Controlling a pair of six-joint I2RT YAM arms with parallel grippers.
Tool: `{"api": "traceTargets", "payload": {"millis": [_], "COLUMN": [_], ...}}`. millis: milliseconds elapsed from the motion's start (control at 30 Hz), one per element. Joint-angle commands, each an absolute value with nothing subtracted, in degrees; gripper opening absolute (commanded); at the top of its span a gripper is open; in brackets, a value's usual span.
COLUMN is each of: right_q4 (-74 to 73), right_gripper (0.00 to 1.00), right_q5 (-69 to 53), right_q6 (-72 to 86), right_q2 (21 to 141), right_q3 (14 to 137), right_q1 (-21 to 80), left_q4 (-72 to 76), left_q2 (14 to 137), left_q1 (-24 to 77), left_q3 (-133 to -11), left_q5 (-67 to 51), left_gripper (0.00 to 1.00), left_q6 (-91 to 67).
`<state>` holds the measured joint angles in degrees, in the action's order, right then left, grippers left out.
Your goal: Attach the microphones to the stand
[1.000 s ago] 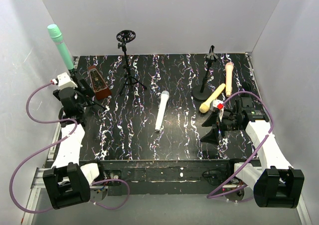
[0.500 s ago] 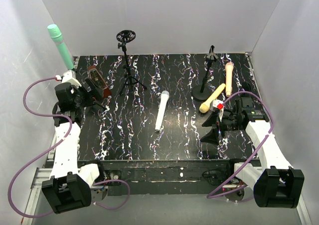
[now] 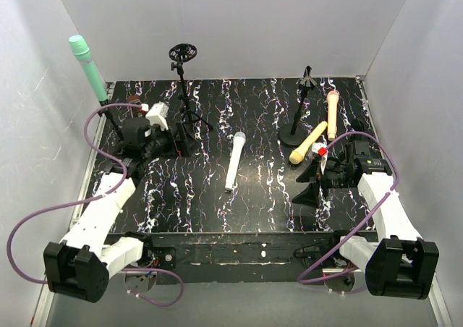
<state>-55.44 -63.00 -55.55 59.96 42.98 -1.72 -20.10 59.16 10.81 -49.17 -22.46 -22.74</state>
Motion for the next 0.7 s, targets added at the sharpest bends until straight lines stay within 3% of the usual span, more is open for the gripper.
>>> {"api": "traceTargets", "payload": {"millis": [0,200,667], "right_q4": [-54.8,-54.8,-55.0], "right_gripper": [0.94,0.94,0.94], "right_q5": [-63.5,-62.9,-62.9], "right_q6": [-55.5,-55.4,-55.7], "right_q2": [60.6,60.6,61.3], "right_q3": [44.6,44.6,44.7], "right_q1": [-2.3,-3.0,-3.4], "left_q4": [-12.6,7.5,24.9], "left_q2": [63.0,71.3,85.7], "left_q1": [13.9,14.1,12.9], "left_q3": [-48.8,-48.9,-54.5], "left_q5": [-17.5,-18.8,-7.1], "left_gripper": [0.98,0.98,0.98], "left_q6": [-20.6,-10.6,-5.4]}}
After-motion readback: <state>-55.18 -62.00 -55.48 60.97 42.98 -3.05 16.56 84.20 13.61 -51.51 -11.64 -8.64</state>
